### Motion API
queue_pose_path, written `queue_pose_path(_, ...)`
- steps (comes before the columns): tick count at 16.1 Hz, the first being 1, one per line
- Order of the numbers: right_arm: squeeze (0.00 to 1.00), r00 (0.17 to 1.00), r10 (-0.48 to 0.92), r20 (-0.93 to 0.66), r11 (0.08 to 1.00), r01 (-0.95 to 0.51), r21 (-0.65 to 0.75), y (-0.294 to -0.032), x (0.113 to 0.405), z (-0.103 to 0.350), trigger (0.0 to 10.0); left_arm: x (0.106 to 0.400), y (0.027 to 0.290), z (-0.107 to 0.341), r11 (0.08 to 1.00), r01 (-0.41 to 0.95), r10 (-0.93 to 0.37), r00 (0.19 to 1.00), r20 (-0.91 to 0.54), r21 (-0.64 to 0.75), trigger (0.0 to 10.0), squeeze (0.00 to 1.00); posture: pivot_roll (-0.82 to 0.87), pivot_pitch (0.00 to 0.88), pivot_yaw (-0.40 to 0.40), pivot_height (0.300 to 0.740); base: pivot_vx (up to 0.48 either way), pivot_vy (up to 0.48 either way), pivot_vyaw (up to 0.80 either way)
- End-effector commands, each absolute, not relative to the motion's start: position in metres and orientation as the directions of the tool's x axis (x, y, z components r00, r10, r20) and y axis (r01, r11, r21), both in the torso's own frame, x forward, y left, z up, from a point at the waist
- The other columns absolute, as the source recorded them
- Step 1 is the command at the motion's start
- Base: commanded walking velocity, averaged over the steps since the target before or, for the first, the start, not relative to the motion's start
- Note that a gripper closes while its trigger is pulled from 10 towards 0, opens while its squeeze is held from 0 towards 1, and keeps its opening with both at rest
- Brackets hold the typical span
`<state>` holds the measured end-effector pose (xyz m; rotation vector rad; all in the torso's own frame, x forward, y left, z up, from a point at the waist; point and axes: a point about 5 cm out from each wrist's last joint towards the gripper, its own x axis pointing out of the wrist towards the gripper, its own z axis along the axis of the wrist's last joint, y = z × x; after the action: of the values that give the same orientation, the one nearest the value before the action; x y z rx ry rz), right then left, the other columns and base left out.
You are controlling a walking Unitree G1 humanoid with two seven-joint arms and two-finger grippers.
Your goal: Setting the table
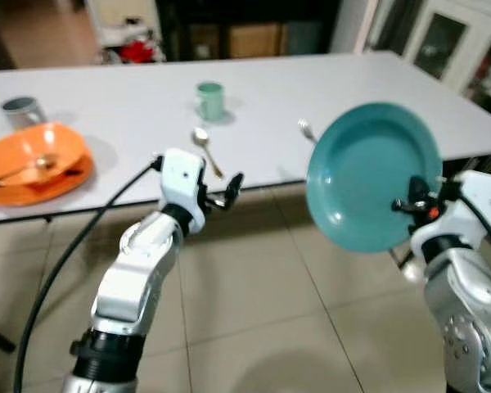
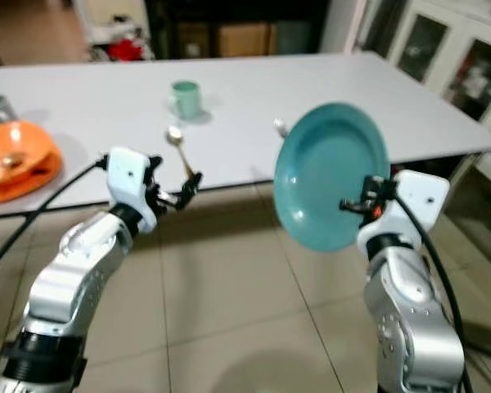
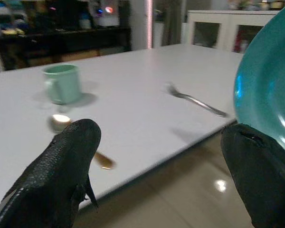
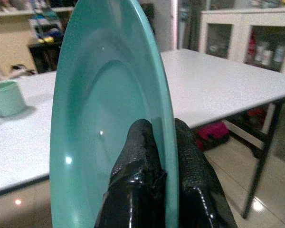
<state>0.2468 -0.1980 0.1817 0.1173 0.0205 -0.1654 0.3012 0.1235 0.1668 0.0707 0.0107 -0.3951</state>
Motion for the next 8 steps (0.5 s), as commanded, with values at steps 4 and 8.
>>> queue_pose_path(4,0.0,0.993,-0.121,0.014,0.984,0.118,0.132,-0.1899,0.2495,0.19,10.0,0.3046,0.1315,0.1724,0.931,0.356,-0.357,0.934,-0.002,0.083,10.0,0.0,0.0,0.0,-0.029,0.74,0.326,0.0,0.0)
queue_pose_path(8,0.0,0.994,-0.108,0.019,0.984,0.105,0.141,-0.1902,0.253,0.1931,10.0,0.3043,0.1302,0.1717,0.932,0.353,-0.355,0.935,0.002,0.082,10.0,0.0,0.0,0.0,-0.034,0.74,0.335,0.0,-0.51)
